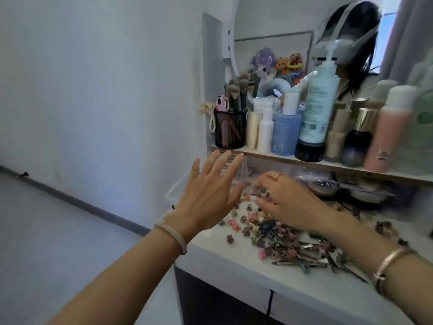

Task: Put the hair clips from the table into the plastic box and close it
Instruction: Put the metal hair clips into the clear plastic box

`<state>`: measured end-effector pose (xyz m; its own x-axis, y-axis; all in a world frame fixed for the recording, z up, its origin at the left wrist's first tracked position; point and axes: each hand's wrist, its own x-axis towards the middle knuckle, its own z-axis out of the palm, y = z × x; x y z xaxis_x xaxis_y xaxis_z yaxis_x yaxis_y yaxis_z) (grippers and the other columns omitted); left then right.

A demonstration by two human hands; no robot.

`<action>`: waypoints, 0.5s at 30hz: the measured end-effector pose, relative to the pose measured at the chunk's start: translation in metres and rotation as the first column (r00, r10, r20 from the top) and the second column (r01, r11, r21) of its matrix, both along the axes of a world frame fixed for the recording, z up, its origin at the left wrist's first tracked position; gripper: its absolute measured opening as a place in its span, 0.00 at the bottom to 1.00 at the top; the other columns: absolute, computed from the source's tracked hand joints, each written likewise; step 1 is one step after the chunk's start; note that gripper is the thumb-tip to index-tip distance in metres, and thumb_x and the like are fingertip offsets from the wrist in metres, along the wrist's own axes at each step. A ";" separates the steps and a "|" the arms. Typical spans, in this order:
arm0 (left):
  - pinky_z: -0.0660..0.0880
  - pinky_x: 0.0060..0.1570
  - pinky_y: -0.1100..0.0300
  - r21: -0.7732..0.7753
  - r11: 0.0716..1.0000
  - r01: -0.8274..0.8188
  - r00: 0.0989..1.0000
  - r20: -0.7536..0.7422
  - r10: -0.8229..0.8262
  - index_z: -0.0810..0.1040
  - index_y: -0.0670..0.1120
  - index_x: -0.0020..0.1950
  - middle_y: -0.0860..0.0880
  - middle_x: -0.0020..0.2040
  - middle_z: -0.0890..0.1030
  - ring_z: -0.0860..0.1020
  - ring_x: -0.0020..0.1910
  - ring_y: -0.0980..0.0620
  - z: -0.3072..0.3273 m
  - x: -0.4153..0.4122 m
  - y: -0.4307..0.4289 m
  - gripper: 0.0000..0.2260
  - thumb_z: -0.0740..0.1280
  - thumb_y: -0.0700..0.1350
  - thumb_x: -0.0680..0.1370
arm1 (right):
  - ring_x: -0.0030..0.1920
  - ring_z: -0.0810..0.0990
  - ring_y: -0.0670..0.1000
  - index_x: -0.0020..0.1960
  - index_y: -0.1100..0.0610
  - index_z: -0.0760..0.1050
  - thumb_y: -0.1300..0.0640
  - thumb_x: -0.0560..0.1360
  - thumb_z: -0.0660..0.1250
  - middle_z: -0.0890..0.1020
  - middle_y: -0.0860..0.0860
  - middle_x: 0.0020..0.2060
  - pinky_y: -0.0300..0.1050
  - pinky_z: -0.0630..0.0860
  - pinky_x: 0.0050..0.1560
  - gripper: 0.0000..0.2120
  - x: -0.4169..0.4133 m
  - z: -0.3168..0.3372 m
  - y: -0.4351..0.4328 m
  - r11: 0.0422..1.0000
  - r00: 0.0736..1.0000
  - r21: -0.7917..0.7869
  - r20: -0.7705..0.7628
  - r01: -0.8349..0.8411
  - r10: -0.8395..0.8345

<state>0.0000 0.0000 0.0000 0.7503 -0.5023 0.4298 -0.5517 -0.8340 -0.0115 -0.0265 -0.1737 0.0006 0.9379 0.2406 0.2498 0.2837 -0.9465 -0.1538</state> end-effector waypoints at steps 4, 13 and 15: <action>0.50 0.73 0.49 -0.004 0.999 0.035 0.999 -0.041 -0.035 0.50 0.51 0.76 0.51 0.76 0.57 0.53 0.76 0.51 -0.009 0.004 0.000 0.36 0.34 0.60 0.69 | 0.50 0.78 0.48 0.55 0.51 0.76 0.48 0.76 0.63 0.81 0.48 0.51 0.45 0.75 0.53 0.12 0.003 -0.017 0.000 1.000 0.987 -0.007 -0.158 -0.015 0.014; 0.58 0.68 0.56 -0.173 0.982 -0.069 0.994 -0.091 0.054 0.68 0.47 0.67 0.49 0.68 0.69 0.66 0.67 0.49 -0.014 0.019 0.029 0.18 0.52 0.51 0.80 | 0.46 0.80 0.54 0.49 0.58 0.79 0.50 0.75 0.64 0.83 0.54 0.46 0.51 0.78 0.48 0.12 0.023 -0.040 0.022 0.992 0.962 -0.103 -0.254 0.078 -0.102; 0.59 0.67 0.56 -0.186 0.973 -0.136 0.986 -0.120 0.115 0.70 0.46 0.66 0.48 0.68 0.70 0.66 0.68 0.49 -0.012 0.028 0.040 0.17 0.54 0.50 0.80 | 0.47 0.80 0.56 0.51 0.60 0.78 0.53 0.75 0.63 0.83 0.56 0.47 0.52 0.79 0.48 0.12 0.028 -0.039 0.026 0.990 0.956 -0.110 -0.267 0.091 -0.118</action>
